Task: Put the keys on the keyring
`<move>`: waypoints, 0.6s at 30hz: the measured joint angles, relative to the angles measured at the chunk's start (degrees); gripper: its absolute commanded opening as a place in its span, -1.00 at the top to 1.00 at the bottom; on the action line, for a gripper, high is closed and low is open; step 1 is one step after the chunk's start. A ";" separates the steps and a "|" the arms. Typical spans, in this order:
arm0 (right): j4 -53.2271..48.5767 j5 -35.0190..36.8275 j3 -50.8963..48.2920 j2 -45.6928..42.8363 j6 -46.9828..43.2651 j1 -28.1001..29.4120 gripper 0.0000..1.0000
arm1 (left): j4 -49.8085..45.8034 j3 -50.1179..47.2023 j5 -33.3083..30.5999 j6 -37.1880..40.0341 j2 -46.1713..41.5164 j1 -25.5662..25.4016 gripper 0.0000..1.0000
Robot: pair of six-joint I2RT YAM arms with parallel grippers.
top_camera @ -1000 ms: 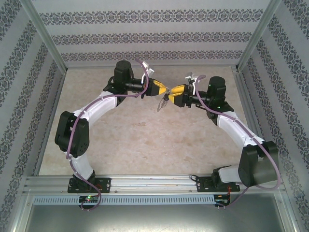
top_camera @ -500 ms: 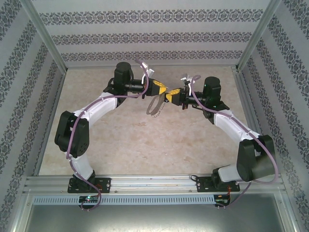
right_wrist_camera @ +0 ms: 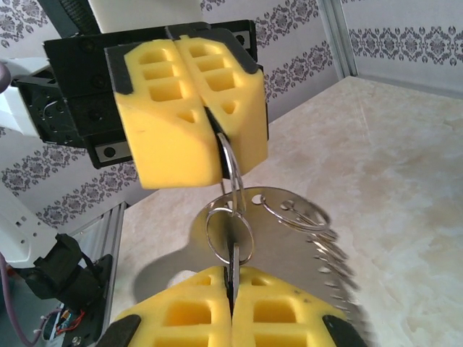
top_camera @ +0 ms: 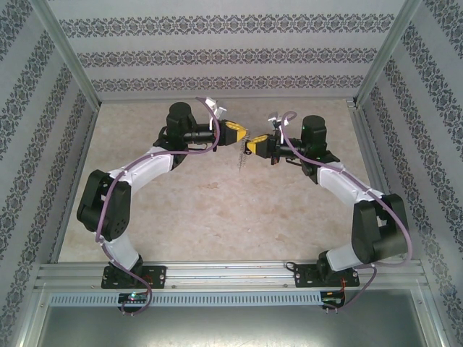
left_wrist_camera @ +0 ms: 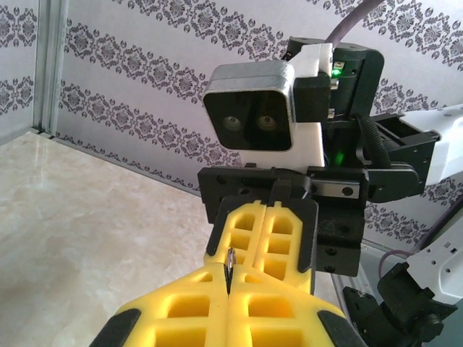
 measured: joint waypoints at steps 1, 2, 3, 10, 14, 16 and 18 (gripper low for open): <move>0.17 -0.02 0.02 0.26 0.02 0.02 1.00 | 0.44 -0.26 -0.13 -0.31 0.00 0.00 1.00; 0.28 0.00 0.04 0.48 0.02 0.20 1.00 | 0.87 -0.52 -0.15 -0.66 0.00 0.00 1.00; 0.42 0.00 0.09 0.66 0.02 0.37 1.00 | 1.09 -0.70 -0.33 -1.07 0.00 0.00 1.00; 0.46 0.20 2.10 2.10 0.17 2.23 1.00 | 4.39 -1.53 -0.74 -3.02 0.00 0.00 1.00; 1.09 0.90 2.80 2.89 0.55 2.21 1.00 | 5.60 -1.60 -1.05 -3.69 0.00 0.02 1.00; 2.19 1.09 2.89 3.37 1.14 2.21 1.00 | 5.81 -1.62 -1.25 -3.89 0.00 0.02 1.00; 3.13 1.11 2.89 3.67 1.86 2.21 1.00 | 6.03 -1.70 -1.42 -4.09 0.00 0.02 1.00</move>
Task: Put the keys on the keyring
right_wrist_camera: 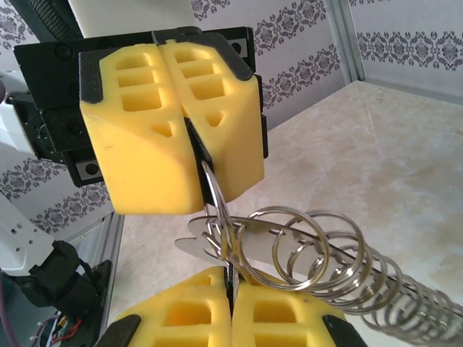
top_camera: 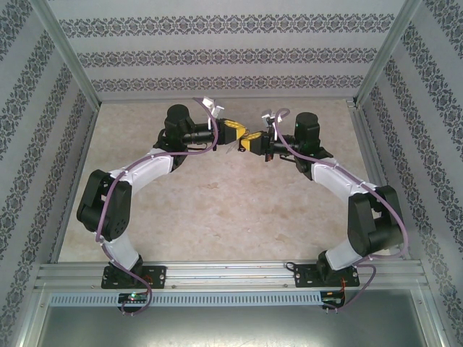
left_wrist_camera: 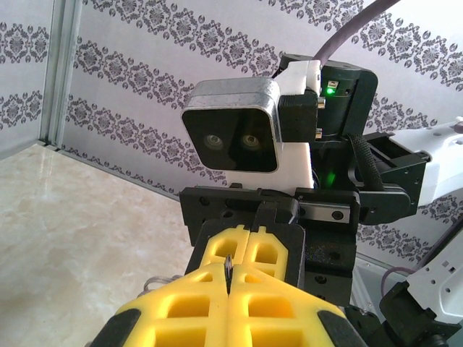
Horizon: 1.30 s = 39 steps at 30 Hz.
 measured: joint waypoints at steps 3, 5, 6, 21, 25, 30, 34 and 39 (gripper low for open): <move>0.74 0.28 0.00 0.11 0.42 -0.02 1.00 | 0.33 -0.11 -0.22 -0.20 0.00 0.00 1.00; 0.94 0.42 -0.02 0.09 0.68 -0.11 1.00 | 0.61 -0.15 -0.42 -0.17 0.00 0.00 1.00; 0.94 0.42 -0.02 0.09 0.83 -0.13 1.00 | 0.66 -0.20 -0.50 -0.17 0.00 0.00 1.00; -0.07 1.73 -0.66 -0.35 0.81 -0.50 1.00 | 0.66 -0.81 -1.18 0.33 0.00 0.00 1.00; -1.05 1.95 -0.66 -0.81 0.76 -0.87 1.00 | 0.33 -0.83 -1.29 1.20 -0.02 0.00 1.00; -4.35 2.03 -0.66 -2.40 -0.11 -1.60 1.00 | -1.81 -0.83 -1.33 3.54 -0.66 0.00 1.00; -6.71 2.10 -0.61 -3.41 -0.87 -1.92 1.00 | -3.23 -0.83 -1.29 5.14 -1.22 0.00 1.00; -10.03 2.08 0.26 -3.52 -2.08 -1.99 1.00 | -4.66 -0.83 -1.31 6.34 -1.29 0.00 1.00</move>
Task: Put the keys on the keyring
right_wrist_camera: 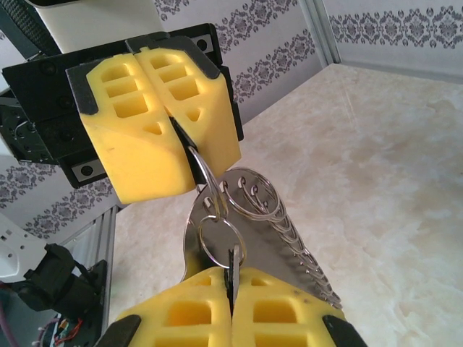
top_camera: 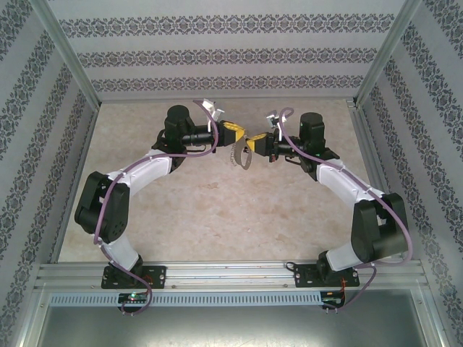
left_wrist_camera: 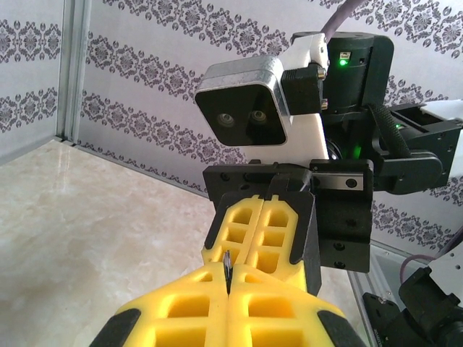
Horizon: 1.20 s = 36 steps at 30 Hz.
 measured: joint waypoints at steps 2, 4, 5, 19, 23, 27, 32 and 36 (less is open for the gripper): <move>-1.20 0.02 0.44 0.00 -0.50 -0.02 1.00 | -0.37 0.00 0.00 0.66 0.00 0.00 1.00; -2.25 0.04 0.76 -0.13 -1.03 -0.04 1.00 | -0.92 0.00 0.00 1.16 -0.11 0.00 1.00; -2.73 0.04 0.79 -0.31 -1.14 -0.13 1.00 | -1.16 0.00 0.00 1.42 -0.17 0.00 1.00; -3.76 -0.02 1.81 -2.32 -1.29 -1.11 1.00 | -2.32 0.00 -0.09 2.40 -0.63 0.00 1.00; -3.98 -0.02 2.29 -2.32 -1.29 -1.09 1.00 | -2.32 0.00 -0.07 2.40 -0.63 0.00 1.00; -5.25 0.00 3.54 -2.29 -1.70 -1.09 1.00 | -2.29 0.00 0.02 2.38 -0.63 0.00 1.00; -8.07 0.22 4.76 -2.29 -3.67 -1.09 1.00 | -2.29 0.00 0.04 2.38 -0.66 -0.02 1.00; -9.75 0.44 5.51 -2.29 -4.61 -1.09 1.00 | -2.29 0.00 0.04 2.38 -0.66 -0.02 1.00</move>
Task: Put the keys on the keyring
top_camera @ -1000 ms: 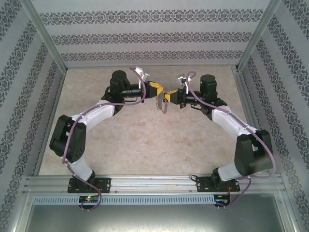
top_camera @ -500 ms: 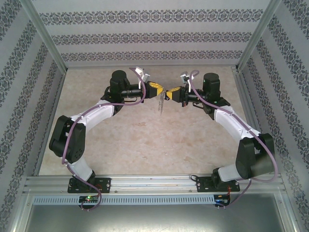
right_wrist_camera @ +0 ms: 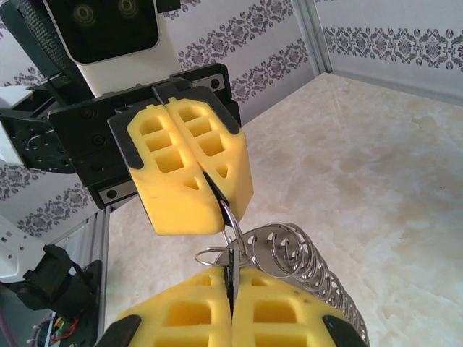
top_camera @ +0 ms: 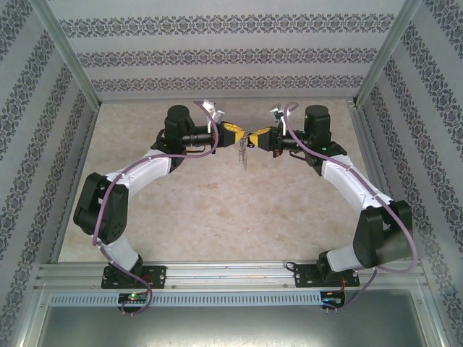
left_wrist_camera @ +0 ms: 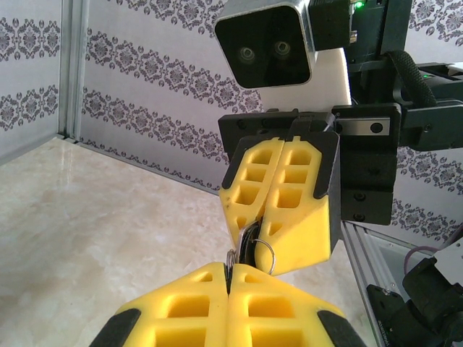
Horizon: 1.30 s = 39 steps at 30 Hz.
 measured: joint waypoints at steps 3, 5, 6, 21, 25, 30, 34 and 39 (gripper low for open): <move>-0.79 0.02 0.35 0.00 -0.50 0.00 1.00 | 0.00 0.00 0.02 0.00 0.00 0.00 1.00; -1.53 0.04 0.87 0.00 -0.87 0.02 1.00 | 0.00 0.00 0.02 0.00 0.00 0.00 1.00; -1.92 0.04 1.25 0.00 -1.07 0.15 1.00 | 0.00 0.00 0.02 0.00 0.00 0.00 1.00; -4.66 0.90 3.78 0.52 -2.75 0.28 1.00 | -0.04 0.00 0.00 0.02 -0.20 -0.02 1.00; -5.84 1.20 4.02 0.52 -3.87 -0.46 1.00 | -0.04 0.00 0.00 0.04 -0.20 -0.04 1.00; -8.11 2.40 4.44 0.52 -5.75 -0.50 1.00 | -0.20 0.00 0.00 0.07 -0.20 -0.04 1.00; -9.88 2.64 5.14 0.52 -7.04 -0.20 1.00 | -0.46 0.00 0.00 0.04 -0.20 -0.04 1.00; -12.31 3.80 7.48 0.61 -8.63 1.53 1.00 | -0.46 0.00 -0.02 0.04 -0.20 -0.02 1.00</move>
